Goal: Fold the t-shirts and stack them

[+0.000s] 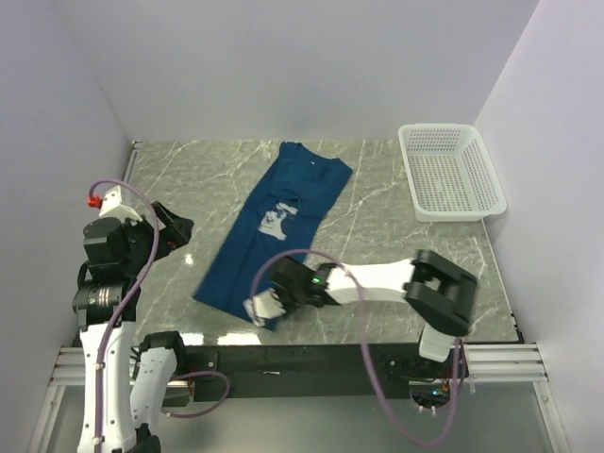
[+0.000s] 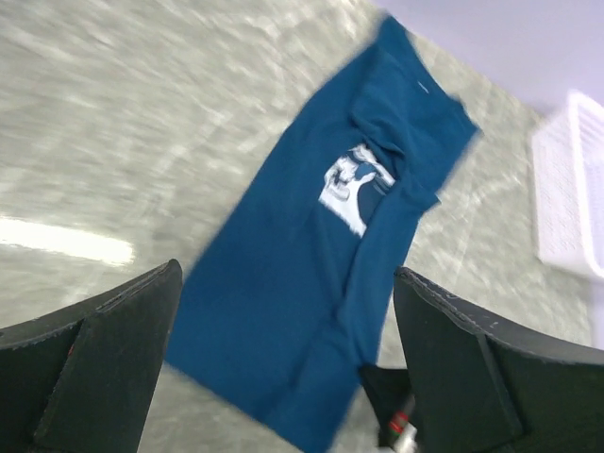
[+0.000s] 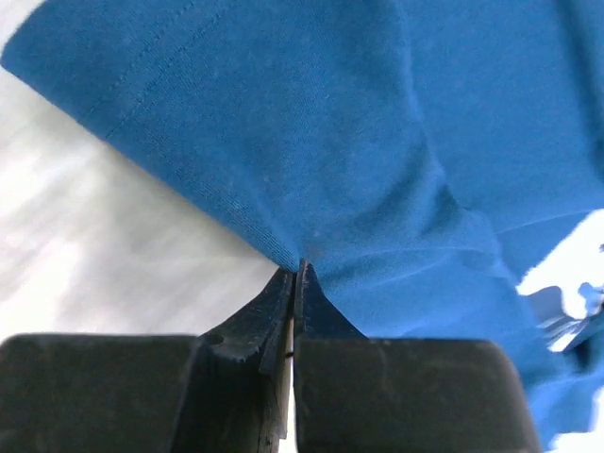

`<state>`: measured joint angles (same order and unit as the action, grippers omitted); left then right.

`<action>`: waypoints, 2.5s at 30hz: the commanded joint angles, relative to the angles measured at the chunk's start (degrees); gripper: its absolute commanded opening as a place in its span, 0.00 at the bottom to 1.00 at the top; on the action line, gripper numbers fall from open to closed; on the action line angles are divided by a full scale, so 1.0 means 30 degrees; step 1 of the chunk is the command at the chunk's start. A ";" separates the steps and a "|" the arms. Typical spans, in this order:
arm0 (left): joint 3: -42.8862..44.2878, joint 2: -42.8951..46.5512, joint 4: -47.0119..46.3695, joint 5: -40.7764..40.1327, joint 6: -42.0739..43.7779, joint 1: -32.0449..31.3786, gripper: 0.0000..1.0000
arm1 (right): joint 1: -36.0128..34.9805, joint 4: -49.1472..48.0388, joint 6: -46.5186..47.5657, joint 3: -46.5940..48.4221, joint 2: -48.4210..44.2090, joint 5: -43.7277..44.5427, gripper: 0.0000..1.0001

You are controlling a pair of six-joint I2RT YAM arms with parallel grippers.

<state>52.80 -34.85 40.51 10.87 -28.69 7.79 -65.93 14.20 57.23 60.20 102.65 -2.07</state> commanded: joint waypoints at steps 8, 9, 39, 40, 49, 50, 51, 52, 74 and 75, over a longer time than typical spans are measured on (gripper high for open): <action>-0.2686 -0.7270 -0.6759 0.7097 -0.3034 -0.0804 0.90 | 0.0823 0.4465 0.0493 -0.9284 -1.0882 -0.1305 0.21; -0.2251 -0.8324 -0.7230 0.6924 -0.3122 -0.1332 0.89 | 0.1086 0.5192 0.0464 -0.9809 -1.1680 -0.1304 0.34; 2.0779 -3.5403 -0.1345 0.3349 -0.0280 -0.7168 0.01 | 1.4681 0.3588 -0.7710 -0.7559 -2.0477 -0.7133 0.82; 2.0867 -3.5376 -0.1346 0.3116 -0.0571 -0.6965 0.00 | 1.4856 0.3617 -0.7710 -0.7559 -2.0448 -0.7192 0.82; 2.0517 -3.4233 -0.1639 0.0653 -0.1980 -0.4475 0.00 | 1.5151 0.3559 -0.7711 -0.7559 -1.9891 -0.7280 0.82; 2.0430 -3.4204 -0.1639 0.0624 -0.2010 -0.4008 0.01 | 1.5122 0.3530 -0.7710 -0.7559 -1.9833 -0.7280 0.82; 2.0342 -3.4087 -0.1668 0.0652 -0.2010 -0.3801 0.01 | 1.5122 0.3530 -0.7710 -0.7588 -1.9774 -0.7251 0.82; 2.0254 -3.4028 -0.1813 0.0914 -0.2010 -0.3595 0.00 | 1.5122 0.3530 -0.7710 -0.7559 -1.9745 -0.7251 0.82; 0.2348 -1.3564 -1.1393 -0.1747 -0.0247 -0.0576 0.99 | 0.7633 0.3595 0.0762 -0.6769 -1.2639 -0.8003 1.00; 0.1279 -1.0997 -1.1163 -0.1692 -0.1731 -0.0315 0.99 | 0.6056 0.2370 0.0351 -0.6623 -1.1146 -0.6997 0.98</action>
<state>65.39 -82.87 13.10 9.56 -30.37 6.66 -39.09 30.15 57.04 38.59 61.82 -32.77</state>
